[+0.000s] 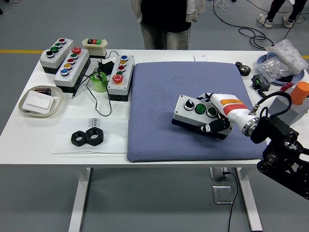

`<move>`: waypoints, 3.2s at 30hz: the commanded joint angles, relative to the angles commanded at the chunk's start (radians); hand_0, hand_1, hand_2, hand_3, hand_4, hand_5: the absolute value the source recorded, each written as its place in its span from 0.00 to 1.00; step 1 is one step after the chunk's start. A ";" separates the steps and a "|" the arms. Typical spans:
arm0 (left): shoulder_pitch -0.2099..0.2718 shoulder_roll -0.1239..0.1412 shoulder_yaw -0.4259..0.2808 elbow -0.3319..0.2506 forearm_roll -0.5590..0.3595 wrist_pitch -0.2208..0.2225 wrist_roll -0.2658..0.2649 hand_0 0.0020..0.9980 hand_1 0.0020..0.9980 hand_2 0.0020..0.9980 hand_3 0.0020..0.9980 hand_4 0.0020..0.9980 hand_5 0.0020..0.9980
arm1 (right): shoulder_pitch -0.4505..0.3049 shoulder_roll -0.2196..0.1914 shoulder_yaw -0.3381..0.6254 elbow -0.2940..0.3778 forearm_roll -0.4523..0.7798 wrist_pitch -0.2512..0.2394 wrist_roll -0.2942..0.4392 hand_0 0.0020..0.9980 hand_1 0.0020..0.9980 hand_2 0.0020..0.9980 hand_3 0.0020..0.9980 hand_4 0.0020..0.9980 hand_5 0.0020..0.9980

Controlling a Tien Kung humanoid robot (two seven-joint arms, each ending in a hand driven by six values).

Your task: Pick up the button,place it on the desk,press the button,press the button

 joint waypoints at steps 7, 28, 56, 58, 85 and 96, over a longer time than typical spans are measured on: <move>0.000 0.000 -0.002 0.000 0.003 0.000 0.000 0.74 0.78 0.85 0.76 0.53 1.00 | 0.031 0.015 -0.044 -0.004 -0.077 0.040 0.045 0.42 0.29 0.39 0.57 0.72 0.05; -0.003 0.001 0.001 0.000 -0.003 0.000 -0.001 0.74 0.78 0.85 0.76 0.53 1.00 | 0.037 0.024 -0.019 -0.011 -0.154 0.149 0.002 0.52 0.52 0.74 0.97 0.89 0.19; -0.004 0.001 0.004 0.001 -0.010 0.000 -0.003 0.74 0.78 0.85 0.76 0.53 1.00 | 0.017 0.001 0.051 0.014 -0.210 0.175 0.007 0.80 0.76 1.00 1.00 0.95 0.17; -0.005 0.001 0.003 0.001 -0.007 -0.001 -0.002 0.74 0.78 0.85 0.76 0.53 1.00 | 0.016 -0.005 0.053 0.021 -0.222 0.183 0.004 0.80 0.76 1.00 1.00 0.95 0.17; -0.005 0.000 0.008 0.000 -0.017 0.000 -0.004 0.74 0.78 0.85 0.76 0.53 1.00 | -0.040 -0.073 0.104 0.100 -0.252 0.211 -0.023 0.81 0.77 1.00 1.00 0.95 0.17; 0.001 0.000 0.005 -0.001 -0.010 -0.001 -0.004 0.74 0.78 0.85 0.76 0.53 1.00 | -0.113 -0.144 0.220 0.289 -0.258 0.176 -0.088 0.79 0.72 0.96 1.00 0.94 0.18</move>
